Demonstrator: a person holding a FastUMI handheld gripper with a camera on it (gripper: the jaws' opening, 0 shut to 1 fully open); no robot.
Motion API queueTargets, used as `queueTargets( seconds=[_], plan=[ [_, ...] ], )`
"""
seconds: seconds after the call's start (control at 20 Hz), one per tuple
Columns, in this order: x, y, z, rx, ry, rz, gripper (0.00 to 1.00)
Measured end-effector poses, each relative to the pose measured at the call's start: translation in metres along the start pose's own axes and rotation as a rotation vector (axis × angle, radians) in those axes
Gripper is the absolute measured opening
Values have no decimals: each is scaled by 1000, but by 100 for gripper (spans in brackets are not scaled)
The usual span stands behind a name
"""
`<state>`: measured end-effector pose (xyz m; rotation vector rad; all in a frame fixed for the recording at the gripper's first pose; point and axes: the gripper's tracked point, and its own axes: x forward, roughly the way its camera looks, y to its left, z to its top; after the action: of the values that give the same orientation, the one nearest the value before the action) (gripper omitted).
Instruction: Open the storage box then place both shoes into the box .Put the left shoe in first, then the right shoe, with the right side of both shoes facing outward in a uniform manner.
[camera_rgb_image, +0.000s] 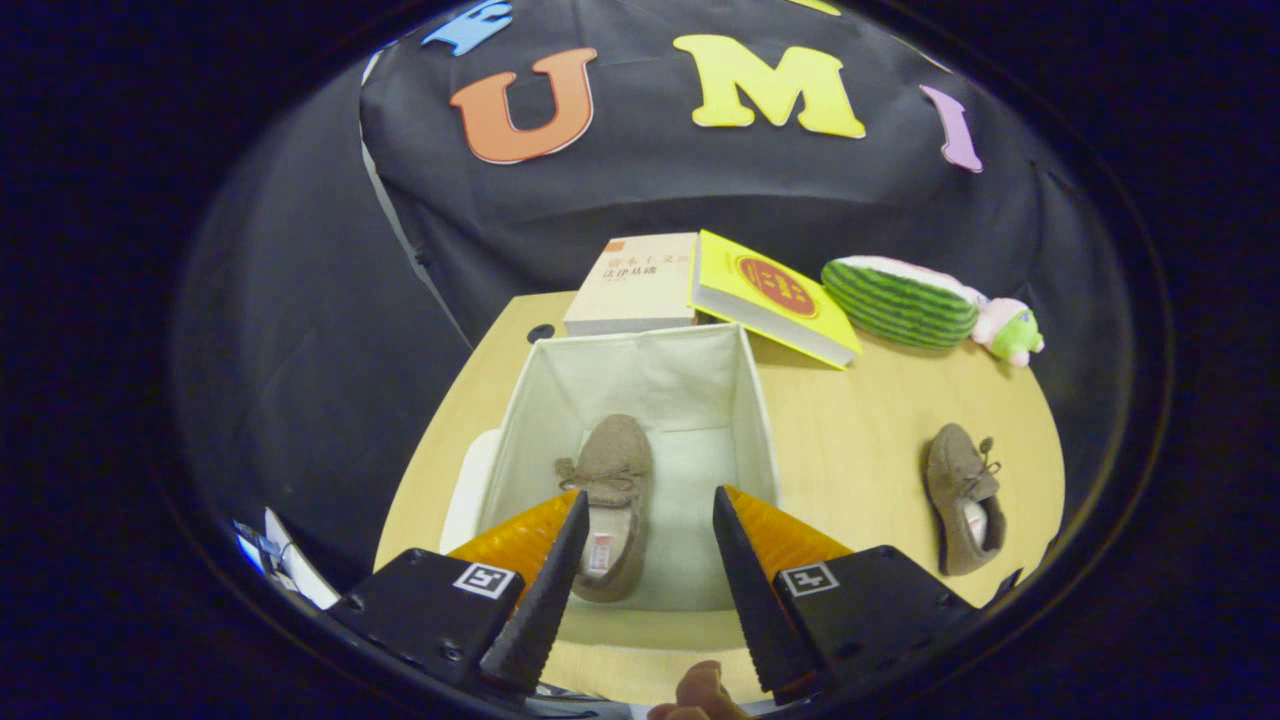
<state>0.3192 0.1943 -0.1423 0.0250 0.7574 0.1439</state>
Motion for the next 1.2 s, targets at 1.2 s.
queueTargets(
  seconds=[1.2],
  plan=[
    [-35, -256, -71, -169, 131, -313, 100]
  ],
)
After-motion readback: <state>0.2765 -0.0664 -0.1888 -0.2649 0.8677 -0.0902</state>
